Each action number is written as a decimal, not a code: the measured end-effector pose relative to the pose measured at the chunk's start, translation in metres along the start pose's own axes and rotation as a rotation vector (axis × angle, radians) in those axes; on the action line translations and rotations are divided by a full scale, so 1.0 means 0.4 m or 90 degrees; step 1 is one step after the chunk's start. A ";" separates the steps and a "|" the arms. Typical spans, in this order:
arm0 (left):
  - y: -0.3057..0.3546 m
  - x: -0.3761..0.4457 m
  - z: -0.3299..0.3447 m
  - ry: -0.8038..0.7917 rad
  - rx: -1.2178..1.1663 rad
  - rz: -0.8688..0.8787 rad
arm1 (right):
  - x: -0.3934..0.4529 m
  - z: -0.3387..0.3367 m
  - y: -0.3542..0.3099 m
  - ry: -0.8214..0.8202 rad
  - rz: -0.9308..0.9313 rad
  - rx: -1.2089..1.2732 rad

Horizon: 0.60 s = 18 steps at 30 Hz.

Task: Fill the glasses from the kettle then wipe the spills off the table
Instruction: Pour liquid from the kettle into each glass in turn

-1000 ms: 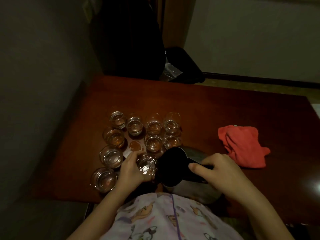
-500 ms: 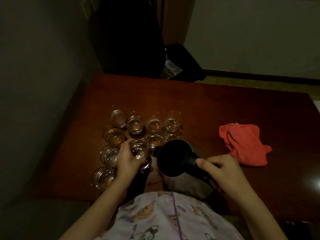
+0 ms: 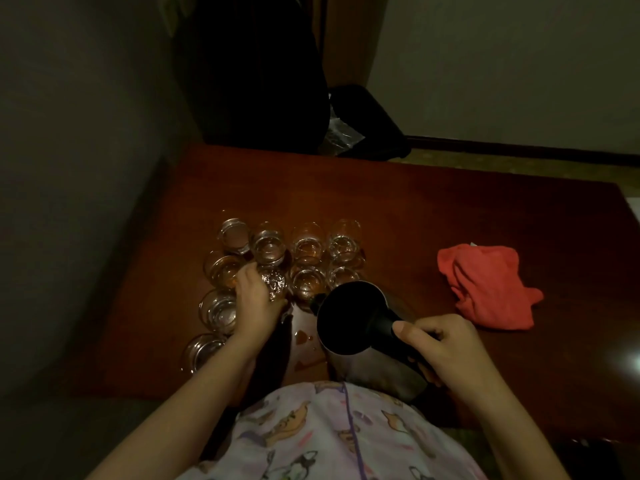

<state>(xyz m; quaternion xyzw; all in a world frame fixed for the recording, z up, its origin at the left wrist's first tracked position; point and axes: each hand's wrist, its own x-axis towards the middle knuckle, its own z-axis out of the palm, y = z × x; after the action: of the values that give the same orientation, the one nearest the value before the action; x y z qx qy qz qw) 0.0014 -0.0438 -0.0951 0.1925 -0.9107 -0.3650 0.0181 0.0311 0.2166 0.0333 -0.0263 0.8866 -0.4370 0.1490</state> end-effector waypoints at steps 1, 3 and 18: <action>0.000 -0.001 -0.001 -0.001 0.022 0.010 | 0.000 0.001 -0.002 -0.003 0.004 -0.001; 0.002 -0.007 -0.002 0.000 0.088 0.035 | -0.001 0.002 -0.004 -0.010 0.008 0.002; 0.029 0.030 -0.028 -0.045 0.210 0.057 | -0.006 0.001 -0.011 -0.023 0.022 -0.026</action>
<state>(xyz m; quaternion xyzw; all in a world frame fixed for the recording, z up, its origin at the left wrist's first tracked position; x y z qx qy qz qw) -0.0117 -0.0479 -0.0803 0.1393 -0.9660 -0.2158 -0.0298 0.0332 0.2140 0.0372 -0.0223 0.8929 -0.4154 0.1720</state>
